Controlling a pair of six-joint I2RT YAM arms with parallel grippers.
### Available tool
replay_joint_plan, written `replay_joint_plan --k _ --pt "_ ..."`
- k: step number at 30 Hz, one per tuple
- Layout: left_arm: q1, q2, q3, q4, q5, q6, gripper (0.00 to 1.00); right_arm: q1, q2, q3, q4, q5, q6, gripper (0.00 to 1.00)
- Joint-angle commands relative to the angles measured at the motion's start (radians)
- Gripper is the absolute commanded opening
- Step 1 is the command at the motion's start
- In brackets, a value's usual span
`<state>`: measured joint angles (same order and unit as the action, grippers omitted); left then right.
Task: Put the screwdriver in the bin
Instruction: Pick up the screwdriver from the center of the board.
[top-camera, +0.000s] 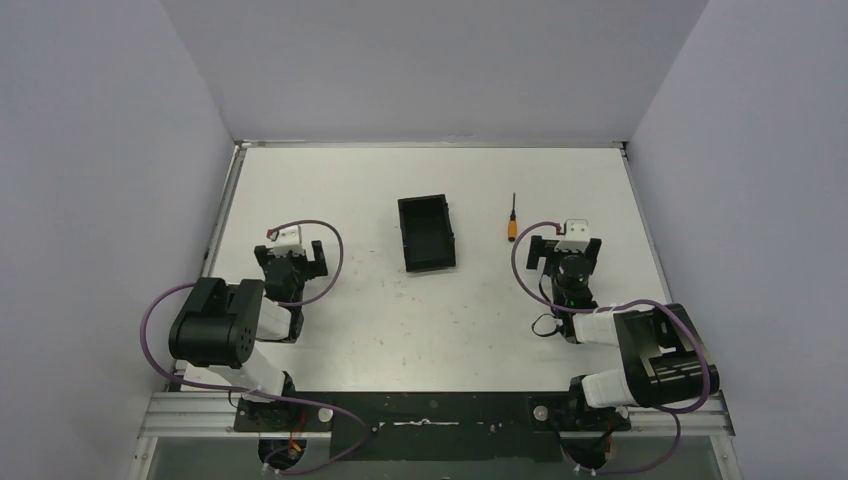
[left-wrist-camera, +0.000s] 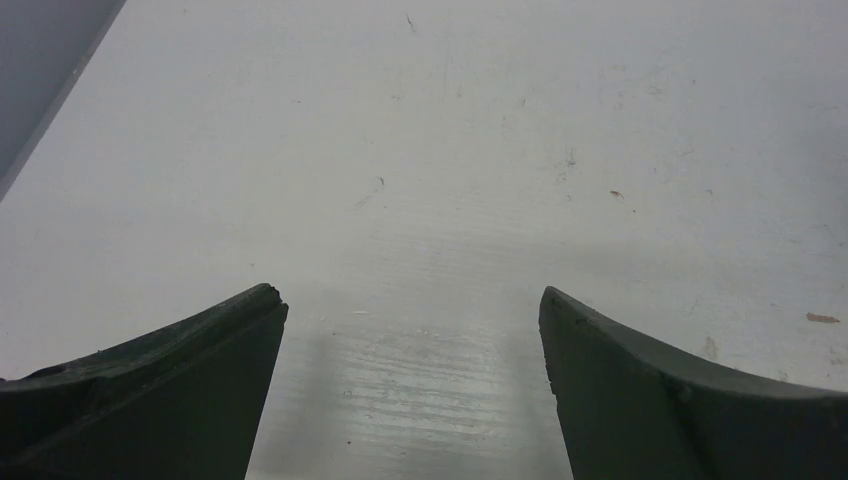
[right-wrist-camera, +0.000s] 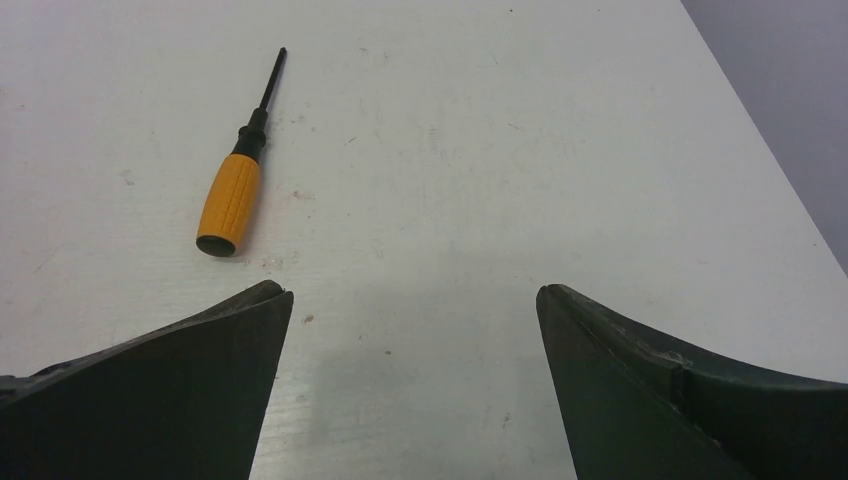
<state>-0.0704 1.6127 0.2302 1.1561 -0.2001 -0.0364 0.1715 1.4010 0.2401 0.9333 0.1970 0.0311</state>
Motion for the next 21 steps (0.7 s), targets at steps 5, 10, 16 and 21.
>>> replay_joint_plan --k 5,10,16,21 --pt "-0.001 -0.002 0.024 0.053 0.011 0.007 0.97 0.005 0.002 0.022 0.039 0.014 0.004 1.0" --pt "-0.002 -0.001 0.024 0.054 0.011 0.007 0.97 0.002 -0.004 0.014 0.046 0.006 0.011 1.0" --pt "-0.002 -0.001 0.024 0.053 0.011 0.006 0.97 -0.014 -0.048 -0.015 0.057 -0.063 -0.047 1.0" --pt "-0.002 -0.001 0.024 0.054 0.011 0.006 0.97 -0.015 -0.132 0.058 -0.151 -0.044 -0.02 1.0"
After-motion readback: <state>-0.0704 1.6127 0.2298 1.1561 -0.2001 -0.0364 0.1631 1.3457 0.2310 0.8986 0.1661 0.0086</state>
